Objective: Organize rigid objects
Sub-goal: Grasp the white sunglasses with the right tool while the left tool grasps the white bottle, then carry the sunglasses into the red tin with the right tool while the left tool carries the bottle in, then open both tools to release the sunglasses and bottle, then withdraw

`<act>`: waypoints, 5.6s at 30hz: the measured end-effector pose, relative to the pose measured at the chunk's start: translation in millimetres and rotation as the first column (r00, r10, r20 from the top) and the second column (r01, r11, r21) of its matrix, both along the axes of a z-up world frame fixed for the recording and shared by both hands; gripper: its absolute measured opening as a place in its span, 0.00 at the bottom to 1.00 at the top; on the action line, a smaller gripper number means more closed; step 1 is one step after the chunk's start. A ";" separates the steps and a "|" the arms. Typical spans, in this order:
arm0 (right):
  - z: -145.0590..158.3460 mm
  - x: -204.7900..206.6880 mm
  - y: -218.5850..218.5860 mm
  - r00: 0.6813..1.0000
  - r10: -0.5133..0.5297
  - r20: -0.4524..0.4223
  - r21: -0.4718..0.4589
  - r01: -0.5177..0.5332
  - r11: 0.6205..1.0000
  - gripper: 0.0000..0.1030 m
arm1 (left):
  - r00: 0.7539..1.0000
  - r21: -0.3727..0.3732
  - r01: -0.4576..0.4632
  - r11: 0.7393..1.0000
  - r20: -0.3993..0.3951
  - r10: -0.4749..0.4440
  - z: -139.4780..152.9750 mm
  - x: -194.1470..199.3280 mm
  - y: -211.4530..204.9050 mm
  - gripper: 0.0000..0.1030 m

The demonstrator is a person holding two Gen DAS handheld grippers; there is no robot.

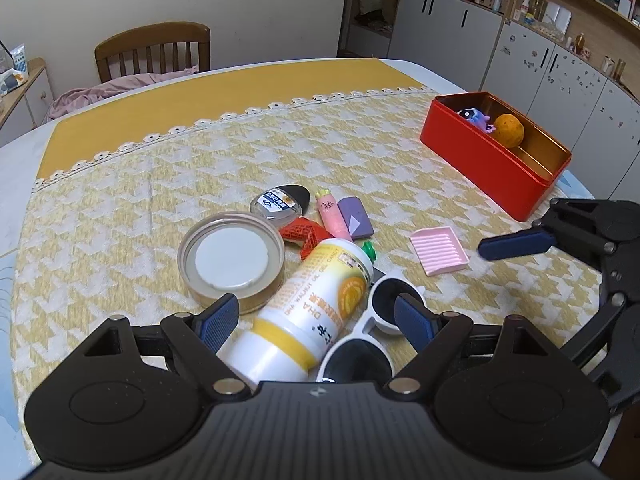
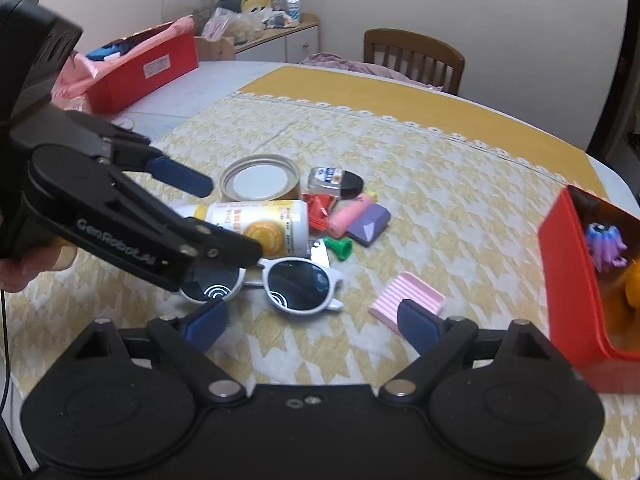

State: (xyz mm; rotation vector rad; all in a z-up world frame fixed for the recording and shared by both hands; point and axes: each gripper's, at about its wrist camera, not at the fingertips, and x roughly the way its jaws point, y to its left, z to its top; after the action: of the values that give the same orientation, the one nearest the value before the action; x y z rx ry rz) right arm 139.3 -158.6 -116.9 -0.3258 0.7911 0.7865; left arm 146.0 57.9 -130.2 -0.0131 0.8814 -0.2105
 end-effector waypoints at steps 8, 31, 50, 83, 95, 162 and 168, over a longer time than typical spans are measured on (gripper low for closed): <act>-9.3 8.4 17.4 0.999 0.029 -0.016 -0.012 -0.029 1.000 0.77 | 1.000 -0.018 0.004 1.000 -0.026 -0.004 -11.3 12.1 3.8 0.82; -25.5 25.6 22.6 0.996 -0.007 -0.089 -0.008 0.006 1.000 0.60 | 0.999 -0.053 -0.006 0.999 -0.048 0.003 -13.3 10.2 8.2 0.56; -12.0 11.1 -4.5 0.997 -0.031 -0.065 0.018 0.032 0.999 0.53 | 0.995 -0.107 -0.094 0.990 -0.057 0.088 -8.9 -14.3 14.0 0.44; 73.1 41.7 -128.5 0.970 -0.244 -0.001 0.201 0.240 0.950 0.52 | 0.992 -0.191 -0.126 0.974 -0.022 0.124 42.7 -13.7 -20.6 0.44; 71.9 86.6 -187.2 0.953 -0.302 0.020 0.188 0.293 0.938 0.52 | 0.998 -0.214 -0.042 0.976 0.037 0.051 77.6 39.7 -99.4 0.44; 27.0 167.2 -263.7 0.979 -0.196 -0.053 0.049 0.198 0.979 0.67 | 0.999 -0.094 -0.021 0.995 -0.027 0.019 38.5 162.5 -259.3 0.28; 42.8 158.9 -267.2 0.969 -0.239 -0.060 0.114 0.244 0.963 0.68 | 1.000 -0.089 -0.014 0.996 0.025 0.016 57.6 142.6 -253.4 0.40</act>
State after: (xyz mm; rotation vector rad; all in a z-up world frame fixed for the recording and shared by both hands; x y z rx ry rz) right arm 298.1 -425.8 -74.1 -0.1000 0.8052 0.6100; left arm 288.6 -195.4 -72.6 -0.0998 0.8454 -0.2355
